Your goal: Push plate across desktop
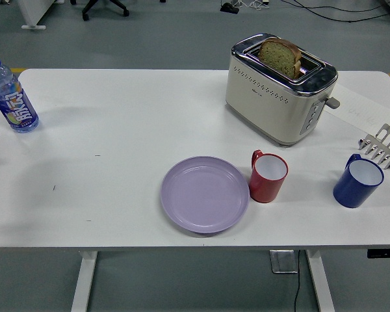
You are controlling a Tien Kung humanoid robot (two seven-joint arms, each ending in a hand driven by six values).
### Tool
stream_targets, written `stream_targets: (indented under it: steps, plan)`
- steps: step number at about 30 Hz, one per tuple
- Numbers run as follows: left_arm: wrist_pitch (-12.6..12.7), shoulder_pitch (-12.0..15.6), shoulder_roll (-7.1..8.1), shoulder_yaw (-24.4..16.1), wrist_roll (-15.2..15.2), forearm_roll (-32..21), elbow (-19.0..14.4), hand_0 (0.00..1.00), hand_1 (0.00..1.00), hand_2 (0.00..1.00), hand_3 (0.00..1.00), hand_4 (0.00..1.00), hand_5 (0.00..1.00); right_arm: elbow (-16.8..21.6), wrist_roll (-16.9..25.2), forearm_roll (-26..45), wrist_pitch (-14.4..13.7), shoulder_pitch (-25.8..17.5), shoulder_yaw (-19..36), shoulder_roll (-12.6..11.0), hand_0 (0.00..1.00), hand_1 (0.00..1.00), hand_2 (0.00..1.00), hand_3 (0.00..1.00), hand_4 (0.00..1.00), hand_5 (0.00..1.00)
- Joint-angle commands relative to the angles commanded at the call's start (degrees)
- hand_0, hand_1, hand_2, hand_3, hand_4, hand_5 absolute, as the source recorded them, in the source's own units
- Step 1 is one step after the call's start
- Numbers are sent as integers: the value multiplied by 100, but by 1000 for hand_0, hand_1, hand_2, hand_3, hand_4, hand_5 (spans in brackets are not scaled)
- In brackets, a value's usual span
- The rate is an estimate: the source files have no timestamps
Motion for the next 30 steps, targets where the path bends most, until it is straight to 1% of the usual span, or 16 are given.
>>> stream_targets:
  steps: [1, 2, 7, 8, 13, 14, 19, 20, 25, 26, 30]
  plan:
    - [-15, -5, 0, 5, -6, -21, 2, 514, 567, 589, 604, 510, 998, 0, 0, -5, 1, 2, 1, -1, 600, 543, 640, 615, 134, 358]
    - [-30, -13, 1, 8, -7, -46, 4, 697, 721, 740, 674, 517, 998, 0, 2, -6, 3, 6, -6, -4, 601, 543, 640, 615, 134, 358]
    - [-60, -10, 4, -39, 90, -30, 4, 697, 721, 740, 674, 517, 998, 0, 2, -40, 7, 19, 2, -2, 601, 543, 640, 615, 134, 358]
    - [-63, -7, 4, -51, 106, -19, 6, 740, 768, 804, 767, 526, 998, 0, 4, -40, 7, 21, -1, -2, 601, 543, 640, 616, 134, 360]
    - [-103, 8, -10, -69, 53, -7, 12, 740, 768, 804, 767, 526, 998, 0, 11, -17, 6, 24, -25, -5, 601, 543, 640, 616, 134, 360]
    - [-115, 10, -11, -66, 27, 10, 10, 814, 851, 882, 917, 534, 998, 0, 13, -11, 6, 25, -28, -6, 601, 542, 640, 615, 133, 359]
    - [-178, 15, -2, -45, -150, 232, -18, 814, 851, 882, 917, 534, 998, 0, 32, 62, 4, 40, -73, -20, 601, 542, 640, 615, 133, 359]
    - [-186, 16, -2, -44, -184, 274, -23, 880, 921, 953, 998, 542, 998, 0, 35, 74, 4, 41, -81, -22, 601, 542, 641, 616, 134, 361]
    - [-313, 32, 7, -33, -202, 376, -30, 880, 921, 953, 998, 542, 998, 0, 44, 116, 6, 30, -112, -33, 601, 542, 641, 616, 134, 361]
    - [-327, 34, 9, -29, -206, 375, -30, 907, 945, 984, 998, 544, 998, 0, 45, 122, 6, 30, -115, -34, 601, 542, 640, 616, 133, 362]
    - [-311, 63, 10, -17, -263, 344, -20, 907, 945, 984, 998, 544, 998, 0, 45, 152, 2, 23, -128, -35, 601, 542, 640, 616, 133, 362]
